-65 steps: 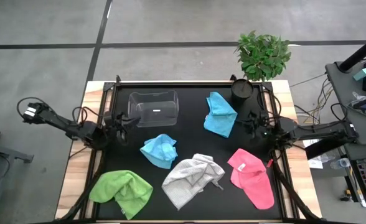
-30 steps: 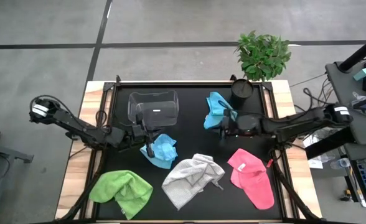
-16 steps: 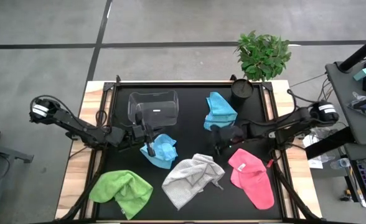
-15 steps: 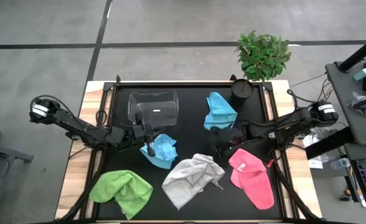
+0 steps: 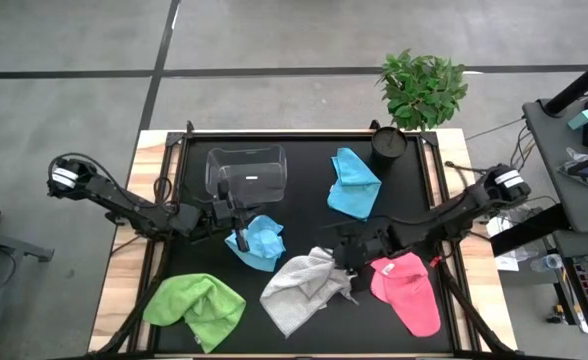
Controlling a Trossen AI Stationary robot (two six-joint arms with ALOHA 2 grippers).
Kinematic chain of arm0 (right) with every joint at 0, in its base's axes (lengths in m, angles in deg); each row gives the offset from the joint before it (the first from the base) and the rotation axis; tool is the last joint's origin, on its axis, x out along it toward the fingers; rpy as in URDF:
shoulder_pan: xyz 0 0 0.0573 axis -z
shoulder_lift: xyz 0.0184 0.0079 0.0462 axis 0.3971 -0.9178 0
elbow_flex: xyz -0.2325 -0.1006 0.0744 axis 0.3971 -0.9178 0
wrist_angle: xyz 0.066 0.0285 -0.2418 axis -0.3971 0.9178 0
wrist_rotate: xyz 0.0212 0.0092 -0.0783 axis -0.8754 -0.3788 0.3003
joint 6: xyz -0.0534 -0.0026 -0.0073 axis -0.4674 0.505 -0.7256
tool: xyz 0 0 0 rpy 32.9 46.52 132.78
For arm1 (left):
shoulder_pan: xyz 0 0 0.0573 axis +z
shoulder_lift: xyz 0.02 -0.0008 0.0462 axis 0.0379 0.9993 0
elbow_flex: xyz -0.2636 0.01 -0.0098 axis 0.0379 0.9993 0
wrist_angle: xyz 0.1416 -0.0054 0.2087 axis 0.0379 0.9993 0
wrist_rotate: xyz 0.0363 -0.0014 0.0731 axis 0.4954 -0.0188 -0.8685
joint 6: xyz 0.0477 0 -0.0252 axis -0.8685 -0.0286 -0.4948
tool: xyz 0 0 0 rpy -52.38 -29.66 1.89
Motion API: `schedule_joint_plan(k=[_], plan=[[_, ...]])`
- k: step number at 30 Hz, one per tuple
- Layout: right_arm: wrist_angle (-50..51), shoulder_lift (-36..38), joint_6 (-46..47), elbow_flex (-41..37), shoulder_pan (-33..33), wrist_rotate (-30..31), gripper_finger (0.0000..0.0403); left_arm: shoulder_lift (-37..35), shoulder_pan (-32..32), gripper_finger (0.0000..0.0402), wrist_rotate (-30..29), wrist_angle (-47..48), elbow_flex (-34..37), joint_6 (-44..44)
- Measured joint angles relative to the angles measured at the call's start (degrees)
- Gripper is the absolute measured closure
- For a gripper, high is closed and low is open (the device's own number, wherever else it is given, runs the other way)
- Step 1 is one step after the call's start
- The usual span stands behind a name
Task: Fold microfiber towels
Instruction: Fold the gray microfiber cloth
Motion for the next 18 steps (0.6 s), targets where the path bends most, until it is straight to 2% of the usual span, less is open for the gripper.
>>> schedule_joint_plan(k=[6,11,14,16,18], plan=[[-6.9,-4.3,-1.3,0.6,0.0,-0.1,0.0308,0.0,0.0,0.0402,0.0,-2.0,0.0,1.0],[-6.8,-5.2,-3.1,2.1,0.4,0.0,0.0379,0.0,-0.1,0.0402,0.1,-3.3,0.0,1.0],[-6.9,-4.5,-3.8,4.0,1.1,4.3,0.0389,0.8,-0.1,0.0399,0.7,-5.6,-0.3,0.9],[-6.4,-3.9,-3.5,5.7,2.0,8.7,0.0393,1.9,-0.1,0.0387,3.9,-5.7,-1.0,0.8],[-6.2,-3.3,-3.7,8.0,3.4,10.4,0.0394,3.4,-0.1,0.0368,7.4,-5.4,-2.3,0.8]])
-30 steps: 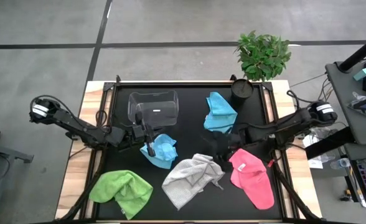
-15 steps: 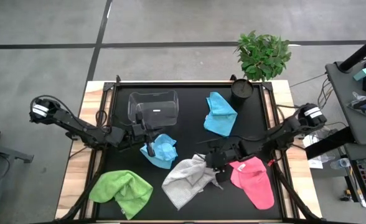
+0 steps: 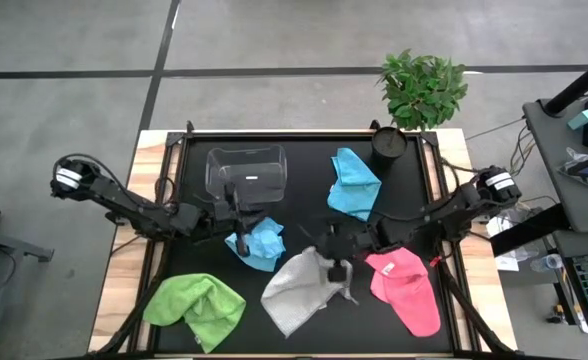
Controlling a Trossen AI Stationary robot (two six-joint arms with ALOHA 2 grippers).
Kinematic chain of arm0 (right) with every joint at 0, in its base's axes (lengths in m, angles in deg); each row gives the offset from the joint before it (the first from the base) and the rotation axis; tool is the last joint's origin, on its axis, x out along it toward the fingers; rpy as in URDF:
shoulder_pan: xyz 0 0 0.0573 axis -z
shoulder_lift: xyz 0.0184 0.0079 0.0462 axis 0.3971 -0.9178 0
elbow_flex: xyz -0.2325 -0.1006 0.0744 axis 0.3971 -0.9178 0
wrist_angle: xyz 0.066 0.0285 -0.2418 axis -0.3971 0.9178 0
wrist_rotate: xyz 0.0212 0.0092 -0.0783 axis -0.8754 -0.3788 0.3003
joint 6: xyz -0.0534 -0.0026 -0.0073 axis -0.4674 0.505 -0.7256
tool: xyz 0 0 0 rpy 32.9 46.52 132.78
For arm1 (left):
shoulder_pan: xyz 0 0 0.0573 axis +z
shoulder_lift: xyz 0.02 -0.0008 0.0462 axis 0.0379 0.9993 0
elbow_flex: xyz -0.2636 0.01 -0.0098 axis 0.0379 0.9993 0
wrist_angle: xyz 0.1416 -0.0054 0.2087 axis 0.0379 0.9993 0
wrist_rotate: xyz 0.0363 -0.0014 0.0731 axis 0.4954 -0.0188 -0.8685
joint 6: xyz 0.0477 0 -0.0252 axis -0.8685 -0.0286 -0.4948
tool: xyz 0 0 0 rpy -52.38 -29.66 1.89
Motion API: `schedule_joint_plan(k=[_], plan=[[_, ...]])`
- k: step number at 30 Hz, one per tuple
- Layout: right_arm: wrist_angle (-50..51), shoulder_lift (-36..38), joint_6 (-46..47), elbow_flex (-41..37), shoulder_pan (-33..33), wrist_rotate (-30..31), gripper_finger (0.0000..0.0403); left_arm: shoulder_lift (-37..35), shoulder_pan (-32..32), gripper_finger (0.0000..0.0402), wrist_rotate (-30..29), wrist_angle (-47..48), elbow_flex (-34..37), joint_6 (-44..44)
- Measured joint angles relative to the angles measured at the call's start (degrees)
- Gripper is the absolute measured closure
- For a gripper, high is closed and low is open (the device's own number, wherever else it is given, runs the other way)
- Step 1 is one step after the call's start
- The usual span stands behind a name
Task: Fold microfiber towels
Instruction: Fold the gray microfiber cloth
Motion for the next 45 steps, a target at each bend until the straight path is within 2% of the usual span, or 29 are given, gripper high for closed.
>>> schedule_joint_plan(k=[8,10,14,16,19,25,29,32,34,37,41,42,45], plan=[[0.1,0.1,5.2,7.4,6.5,1.4,0.0394,11.0,0.0,0.0256,-0.6,1.9,-7.6,-5.7],[0.1,0.1,5.8,8.4,7.6,1.5,0.0394,14.0,-0.1,0.0224,-4.1,2.8,-9.5,-7.6],[-0.1,0.1,6.6,9.6,9.1,1.4,0.0394,19.5,-0.1,0.0165,-16.0,3.7,-12.6,-9.3],[-0.1,0.1,6.7,9.7,9.6,1.4,0.0394,21.3,-0.1,0.0143,-18.7,3.7,-13.7,-9.4],[0.1,0.1,6.7,9.6,9.9,1.4,0.0394,22.6,-0.1,0.0124,-19.1,5.9,-14.7,-9.4],[0.2,0.1,5.9,9.8,9.8,1.4,0.0394,22.0,-0.1,0.0121,-18.8,13.4,-14.6,-4.5],[0.0,0.1,4.8,10.4,9.8,1.4,0.0394,21.4,0.0,0.0121,-13.2,19.2,-14.6,0.0],[0.0,0.2,4.7,10.5,9.8,1.4,0.0394,21.4,0.4,0.0134,-8.3,22.9,-14.6,4.3],[0.1,0.2,4.7,10.5,9.8,1.3,0.0394,21.4,0.4,0.0160,-7.0,24.1,-14.5,4.7],[0.7,0.2,4.8,10.4,9.8,1.1,0.0390,20.8,0.5,0.0232,-3.5,25.2,-14.5,4.9],[2.6,0.2,6.6,10.0,9.8,0.8,0.0363,20.4,1.1,0.0366,2.1,25.2,-14.6,8.9],[3.4,0.2,7.1,10.0,9.9,0.8,0.0353,20.3,1.2,0.0382,2.6,25.2,-14.6,10.9],[7.1,0.4,7.6,10.0,10.4,0.9,0.0315,19.8,1.8,0.0396,2.8,26.9,-14.6,15.4]])
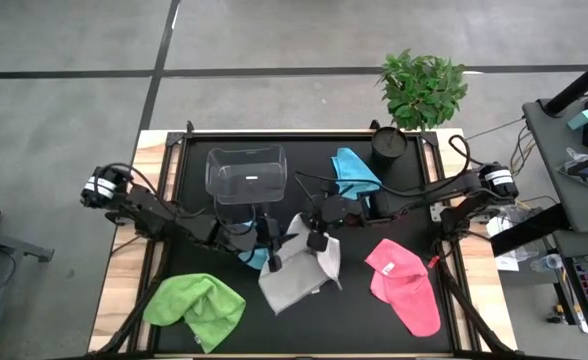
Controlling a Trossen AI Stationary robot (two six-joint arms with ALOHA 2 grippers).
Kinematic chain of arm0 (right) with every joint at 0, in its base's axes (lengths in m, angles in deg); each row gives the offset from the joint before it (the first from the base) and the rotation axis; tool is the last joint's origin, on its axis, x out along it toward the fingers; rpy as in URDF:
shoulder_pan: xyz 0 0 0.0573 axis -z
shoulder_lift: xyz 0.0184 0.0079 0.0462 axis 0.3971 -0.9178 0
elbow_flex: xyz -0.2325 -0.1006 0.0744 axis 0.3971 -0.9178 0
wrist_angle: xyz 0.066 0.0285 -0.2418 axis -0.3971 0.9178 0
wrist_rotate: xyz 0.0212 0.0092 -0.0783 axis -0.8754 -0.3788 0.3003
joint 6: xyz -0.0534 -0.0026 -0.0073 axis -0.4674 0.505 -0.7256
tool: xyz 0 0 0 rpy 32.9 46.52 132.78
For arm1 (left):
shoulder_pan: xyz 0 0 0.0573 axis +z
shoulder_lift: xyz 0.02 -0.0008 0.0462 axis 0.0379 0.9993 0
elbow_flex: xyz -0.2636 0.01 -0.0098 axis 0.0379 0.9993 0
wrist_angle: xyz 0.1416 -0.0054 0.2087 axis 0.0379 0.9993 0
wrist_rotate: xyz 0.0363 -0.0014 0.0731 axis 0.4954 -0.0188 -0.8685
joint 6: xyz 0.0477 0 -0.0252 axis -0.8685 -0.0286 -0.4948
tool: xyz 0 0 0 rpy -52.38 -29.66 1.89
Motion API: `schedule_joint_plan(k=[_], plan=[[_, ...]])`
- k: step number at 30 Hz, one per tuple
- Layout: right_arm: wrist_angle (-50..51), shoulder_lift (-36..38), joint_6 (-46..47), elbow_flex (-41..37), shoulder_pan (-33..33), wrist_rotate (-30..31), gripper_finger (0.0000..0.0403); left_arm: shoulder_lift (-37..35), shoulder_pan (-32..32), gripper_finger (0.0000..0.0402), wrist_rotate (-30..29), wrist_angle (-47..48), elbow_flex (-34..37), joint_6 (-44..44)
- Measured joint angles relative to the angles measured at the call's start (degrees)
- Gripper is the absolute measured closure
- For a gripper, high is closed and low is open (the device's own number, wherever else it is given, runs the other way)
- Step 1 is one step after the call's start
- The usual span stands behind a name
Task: Fold microfiber towels
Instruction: Fold the gray microfiber cloth
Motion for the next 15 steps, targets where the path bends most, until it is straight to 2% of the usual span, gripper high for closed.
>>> schedule_joint_plan(k=[9,15], plan=[[18.7,5.6,9.0,-1.2,-1.1,0.1,0.0210,-1.2,2.3,0.0401,-1.6,5.6,0.7,9.9],[17.2,7.0,17.0,-7.5,-6.4,-2.3,0.0180,-1.3,3.9,0.0401,-2.5,7.7,1.1,11.8]])
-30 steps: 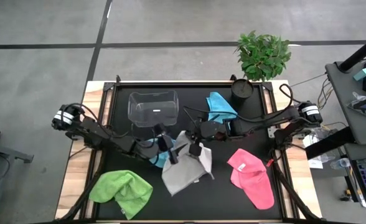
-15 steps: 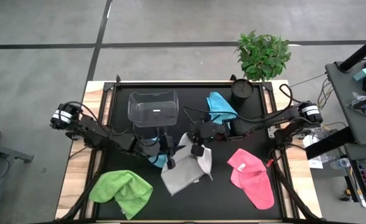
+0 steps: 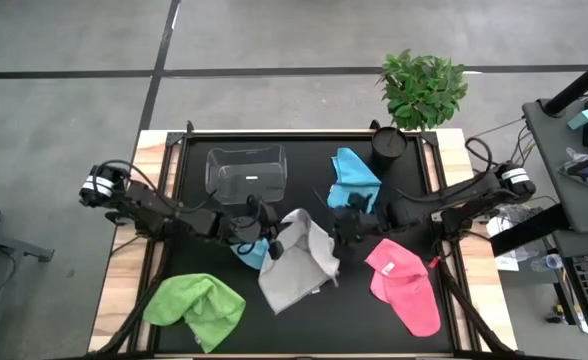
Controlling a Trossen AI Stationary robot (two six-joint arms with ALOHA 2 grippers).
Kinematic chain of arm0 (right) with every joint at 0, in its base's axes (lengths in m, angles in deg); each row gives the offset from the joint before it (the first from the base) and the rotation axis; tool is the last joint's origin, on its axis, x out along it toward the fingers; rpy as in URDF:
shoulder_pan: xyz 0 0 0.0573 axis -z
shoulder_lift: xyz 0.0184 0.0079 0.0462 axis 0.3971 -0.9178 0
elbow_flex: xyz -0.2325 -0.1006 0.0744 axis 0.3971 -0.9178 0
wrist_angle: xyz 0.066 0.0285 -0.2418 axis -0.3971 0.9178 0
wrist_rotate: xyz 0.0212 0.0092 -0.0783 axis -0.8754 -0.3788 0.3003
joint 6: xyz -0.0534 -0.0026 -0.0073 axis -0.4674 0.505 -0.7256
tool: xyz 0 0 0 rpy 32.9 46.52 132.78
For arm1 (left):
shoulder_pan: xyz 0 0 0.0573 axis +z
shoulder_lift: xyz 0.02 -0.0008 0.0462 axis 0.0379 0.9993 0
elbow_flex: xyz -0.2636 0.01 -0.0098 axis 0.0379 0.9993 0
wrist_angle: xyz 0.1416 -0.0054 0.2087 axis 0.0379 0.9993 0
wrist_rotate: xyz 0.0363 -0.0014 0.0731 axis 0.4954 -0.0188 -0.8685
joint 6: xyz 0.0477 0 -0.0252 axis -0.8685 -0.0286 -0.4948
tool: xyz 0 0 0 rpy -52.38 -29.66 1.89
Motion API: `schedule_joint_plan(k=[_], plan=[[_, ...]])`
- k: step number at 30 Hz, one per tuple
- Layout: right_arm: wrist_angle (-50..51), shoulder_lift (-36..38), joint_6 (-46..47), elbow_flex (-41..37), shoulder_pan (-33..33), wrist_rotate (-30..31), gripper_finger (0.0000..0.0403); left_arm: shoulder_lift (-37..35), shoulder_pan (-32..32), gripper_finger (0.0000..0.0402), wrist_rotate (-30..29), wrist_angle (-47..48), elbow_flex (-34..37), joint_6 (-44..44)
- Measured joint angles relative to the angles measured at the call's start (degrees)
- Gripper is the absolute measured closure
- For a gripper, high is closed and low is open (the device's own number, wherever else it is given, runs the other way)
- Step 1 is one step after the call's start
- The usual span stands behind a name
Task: Fold microfiber towels
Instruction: Fold the gray microfiber cloth
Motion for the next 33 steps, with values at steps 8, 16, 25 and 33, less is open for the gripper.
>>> schedule_joint_plan(k=[8,16,25,33], plan=[[-19.5,-5.1,3.8,-7.0,-6.4,-4.1,0.0177,0.1,1.4,0.0401,-1.0,0.6,0.0,0.0],[-27.2,-15.6,0.9,-3.1,-6.5,-2.2,0.0188,0.2,1.5,0.0401,-1.4,0.6,0.1,0.0],[-12.6,-24.0,2.2,7.0,-5.2,9.8,0.0210,0.2,2.2,0.0401,-2.8,0.6,0.2,-1.2],[-1.5,-23.6,-1.2,10.8,-5.2,12.4,0.0364,0.1,2.5,0.0401,-2.7,0.8,0.6,-3.0]])
